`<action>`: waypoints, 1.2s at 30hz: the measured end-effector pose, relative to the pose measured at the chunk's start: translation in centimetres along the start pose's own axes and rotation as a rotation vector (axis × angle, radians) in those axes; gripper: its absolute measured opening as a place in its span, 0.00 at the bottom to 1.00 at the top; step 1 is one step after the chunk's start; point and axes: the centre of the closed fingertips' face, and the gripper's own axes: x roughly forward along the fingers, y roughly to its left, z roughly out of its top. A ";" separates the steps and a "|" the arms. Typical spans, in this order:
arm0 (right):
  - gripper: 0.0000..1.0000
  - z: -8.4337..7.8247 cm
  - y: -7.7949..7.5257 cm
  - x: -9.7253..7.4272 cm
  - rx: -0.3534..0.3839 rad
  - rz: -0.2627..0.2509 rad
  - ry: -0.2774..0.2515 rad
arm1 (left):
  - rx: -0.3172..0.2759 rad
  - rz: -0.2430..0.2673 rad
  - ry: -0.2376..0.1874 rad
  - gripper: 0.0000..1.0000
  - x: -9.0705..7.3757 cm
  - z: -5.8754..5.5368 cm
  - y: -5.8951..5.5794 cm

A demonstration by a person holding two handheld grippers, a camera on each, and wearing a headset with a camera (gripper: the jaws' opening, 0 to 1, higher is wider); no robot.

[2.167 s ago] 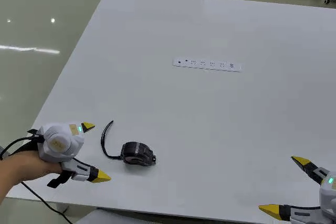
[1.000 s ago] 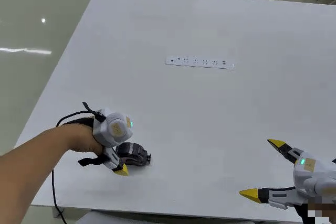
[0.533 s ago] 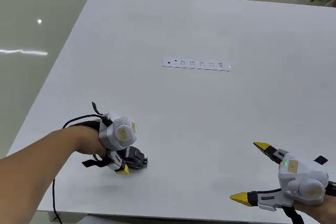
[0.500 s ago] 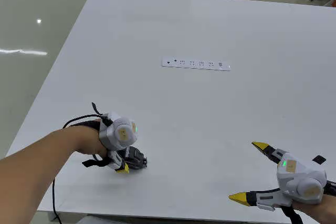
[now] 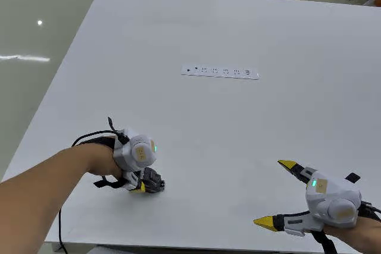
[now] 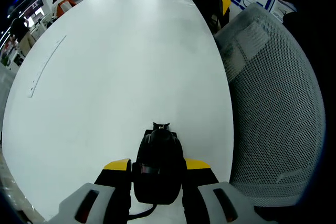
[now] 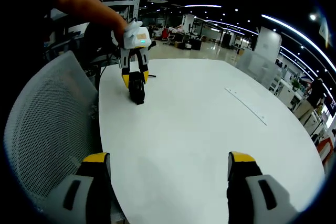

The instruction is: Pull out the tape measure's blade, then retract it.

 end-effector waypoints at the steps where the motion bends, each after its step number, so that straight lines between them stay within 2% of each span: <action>1: 0.94 0.0 0.0 0.0 -0.001 -0.001 0.000 | 0.011 0.000 0.002 0.34 0.0 0.0 0.0; 6: 0.93 0.0 0.1 0.3 0.002 0.001 0.001 | 0.025 0.003 0.011 0.33 0.0 0.0 0.0; 11: 0.93 0.0 0.4 1.2 0.000 0.018 0.010 | 0.056 0.003 0.041 0.32 0.1 -0.1 -0.1; 17: 0.92 0.6 0.3 2.8 -0.023 0.056 0.011 | 0.055 0.010 0.025 0.32 0.1 -0.1 0.0; 19: 0.92 0.7 0.6 3.6 -0.025 0.089 0.020 | 0.060 0.019 0.027 0.32 0.1 -0.1 -0.1; 21: 0.92 0.6 1.3 4.3 -0.022 0.151 0.045 | 0.071 0.031 0.033 0.31 0.1 -0.1 -0.2; 26: 0.91 0.8 1.7 6.1 -0.066 0.215 0.074 | 0.070 0.039 0.031 0.31 0.1 -0.1 -0.1; 29: 0.91 1.3 1.6 7.2 -0.078 0.232 0.082 | 0.069 0.038 0.031 0.31 0.1 -0.2 0.0; 32: 0.92 1.8 1.8 8.6 -0.052 0.251 0.070 | 0.069 0.036 0.028 0.31 0.1 -0.2 0.0; 33: 0.92 1.8 2.2 9.2 -0.065 0.273 0.083 | 0.069 0.036 0.027 0.31 0.1 -0.2 0.0; 36: 0.89 2.0 2.7 10.3 -0.096 0.298 0.094 | 0.070 0.042 0.026 0.31 0.1 -0.2 0.0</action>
